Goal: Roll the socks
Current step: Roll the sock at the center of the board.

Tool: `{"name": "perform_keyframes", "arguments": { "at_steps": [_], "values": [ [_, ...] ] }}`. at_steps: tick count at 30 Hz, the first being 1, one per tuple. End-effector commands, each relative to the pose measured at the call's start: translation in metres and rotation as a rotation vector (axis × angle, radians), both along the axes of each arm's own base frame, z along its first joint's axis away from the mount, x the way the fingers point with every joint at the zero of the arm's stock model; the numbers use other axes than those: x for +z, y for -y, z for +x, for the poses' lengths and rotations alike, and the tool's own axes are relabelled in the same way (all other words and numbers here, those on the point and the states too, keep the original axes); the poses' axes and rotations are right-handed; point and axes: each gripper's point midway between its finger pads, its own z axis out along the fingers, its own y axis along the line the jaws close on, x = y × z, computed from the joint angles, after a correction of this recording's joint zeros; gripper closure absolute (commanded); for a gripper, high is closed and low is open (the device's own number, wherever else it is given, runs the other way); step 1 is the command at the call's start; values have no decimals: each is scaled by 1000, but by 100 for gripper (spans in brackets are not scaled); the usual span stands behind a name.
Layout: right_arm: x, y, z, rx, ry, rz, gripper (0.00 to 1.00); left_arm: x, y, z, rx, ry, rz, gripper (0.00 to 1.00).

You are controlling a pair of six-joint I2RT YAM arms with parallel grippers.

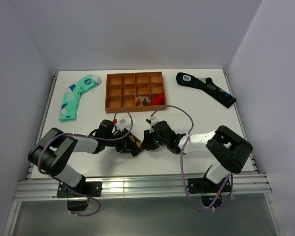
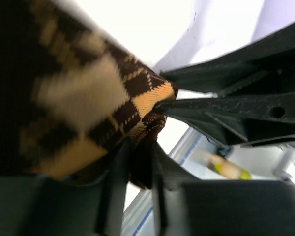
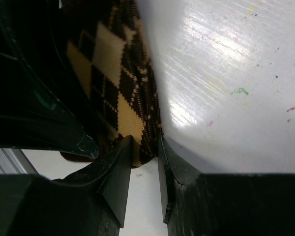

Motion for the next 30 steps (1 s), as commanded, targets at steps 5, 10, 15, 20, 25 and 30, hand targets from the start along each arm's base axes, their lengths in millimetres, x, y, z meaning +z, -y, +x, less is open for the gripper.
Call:
{"name": "perform_keyframes", "arguments": {
  "at_steps": [5,10,15,20,25,30],
  "values": [
    [1,6,-13,-83,-29,-13,66,17,-34,34,203,205,260,58],
    [1,-7,-31,-80,-75,42,65,19,-67,42,369,217,403,60],
    [8,-23,-47,-51,-72,46,63,9,-73,42,373,211,476,59],
    [19,-30,-50,-29,-69,58,62,-5,-72,51,350,204,526,62],
    [17,-26,-45,-37,-44,19,60,0,-67,60,356,222,529,64],
    [32,-12,-33,-86,41,2,45,13,-62,62,348,245,514,63]
  ]
}}
